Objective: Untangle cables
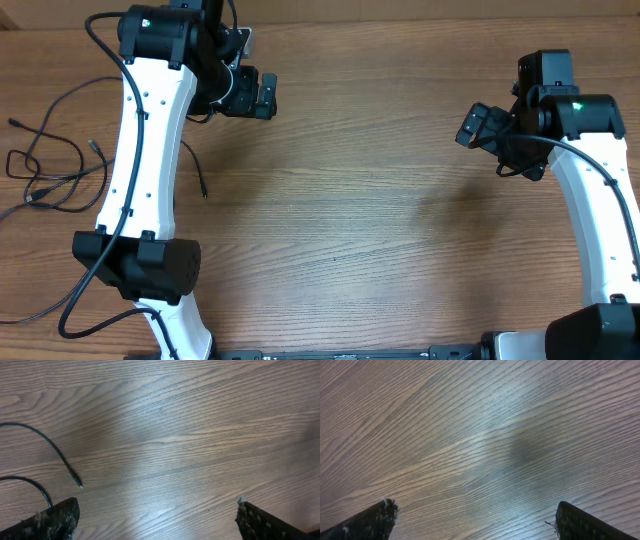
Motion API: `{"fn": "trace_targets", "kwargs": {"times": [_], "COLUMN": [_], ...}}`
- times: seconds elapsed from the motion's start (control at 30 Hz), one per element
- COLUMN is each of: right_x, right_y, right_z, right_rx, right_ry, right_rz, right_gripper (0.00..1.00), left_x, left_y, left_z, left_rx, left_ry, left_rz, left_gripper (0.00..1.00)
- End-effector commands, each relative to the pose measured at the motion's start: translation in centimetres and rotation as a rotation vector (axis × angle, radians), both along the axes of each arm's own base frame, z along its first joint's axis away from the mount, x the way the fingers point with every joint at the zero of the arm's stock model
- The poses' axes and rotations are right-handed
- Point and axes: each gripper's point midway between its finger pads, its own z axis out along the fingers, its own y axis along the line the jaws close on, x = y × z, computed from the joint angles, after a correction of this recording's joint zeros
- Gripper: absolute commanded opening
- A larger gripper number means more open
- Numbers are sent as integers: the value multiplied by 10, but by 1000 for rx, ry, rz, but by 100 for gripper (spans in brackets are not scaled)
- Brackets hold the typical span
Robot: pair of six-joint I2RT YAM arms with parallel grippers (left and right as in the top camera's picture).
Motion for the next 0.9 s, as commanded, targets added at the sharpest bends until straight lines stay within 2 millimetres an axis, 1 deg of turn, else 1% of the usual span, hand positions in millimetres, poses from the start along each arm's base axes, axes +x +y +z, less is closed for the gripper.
{"fn": "trace_targets", "kwargs": {"times": [0.0, 0.77, 0.87], "right_x": [0, 0, 0], "right_y": [-1, -1, -1], "right_z": [-1, -1, -1], "right_rx": [0, 0, 0], "right_ry": [-2, -1, -2], "right_rz": [3, 3, 3], "right_gripper": [100, 100, 100], "left_x": [0, 0, -2], "left_y": [-3, -3, -6], "left_z": [2, 1, 0], "left_rx": [-10, -10, -10], "left_ry": [-5, -2, 4], "left_rz": [-11, -12, -16], "left_gripper": [100, 100, 100]}}
